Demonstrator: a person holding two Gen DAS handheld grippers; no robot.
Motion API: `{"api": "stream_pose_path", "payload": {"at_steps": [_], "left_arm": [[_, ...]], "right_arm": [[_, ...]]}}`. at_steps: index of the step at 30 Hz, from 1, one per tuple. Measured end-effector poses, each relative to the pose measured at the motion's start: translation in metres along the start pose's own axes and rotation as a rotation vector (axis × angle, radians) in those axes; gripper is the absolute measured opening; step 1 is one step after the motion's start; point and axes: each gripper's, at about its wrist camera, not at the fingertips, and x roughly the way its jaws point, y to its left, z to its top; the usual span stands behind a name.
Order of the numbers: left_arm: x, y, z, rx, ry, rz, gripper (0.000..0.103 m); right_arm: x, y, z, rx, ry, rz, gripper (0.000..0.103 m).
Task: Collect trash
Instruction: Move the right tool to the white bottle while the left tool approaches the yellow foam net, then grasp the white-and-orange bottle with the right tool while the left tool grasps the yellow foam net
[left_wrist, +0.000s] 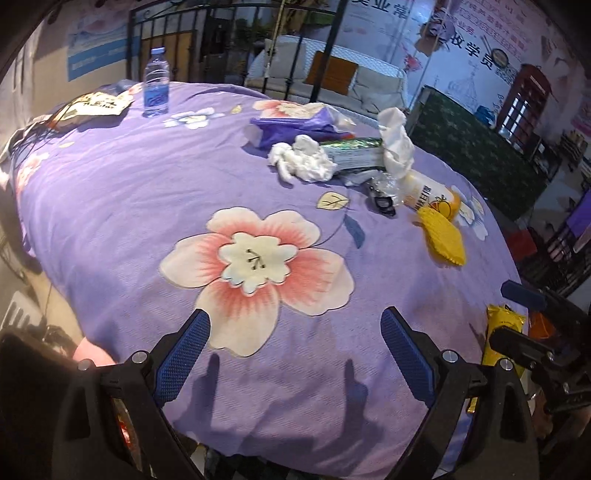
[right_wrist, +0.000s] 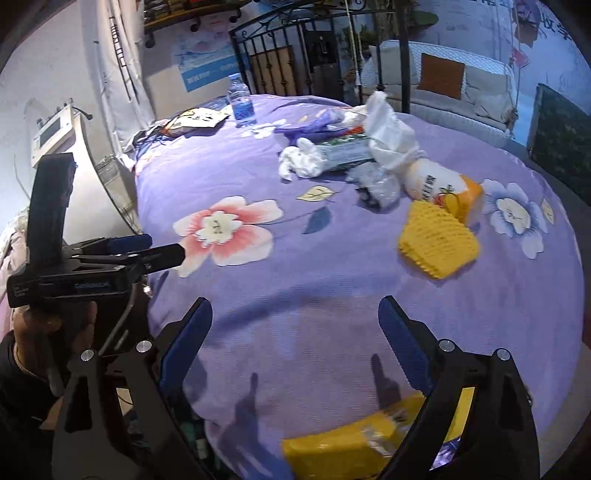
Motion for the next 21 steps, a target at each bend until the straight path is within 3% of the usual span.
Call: {"api": "stream_pose_path", "payload": {"at_steps": [7, 12, 21], "left_arm": [[0.03, -0.041, 0.016, 0.083, 0.06, -0.061, 0.092], [0.045, -0.065, 0.021, 0.153, 0.096, -0.082, 0.092], [0.067, -0.08, 0.03, 0.188, 0.143, -0.073, 0.092]], "right_arm": [[0.013, -0.07, 0.031, -0.074, 0.061, -0.113, 0.09], [0.04, -0.115, 0.076, -0.121, 0.113, -0.137, 0.09], [0.13, -0.163, 0.144, -0.203, 0.32, -0.111, 0.082]]}}
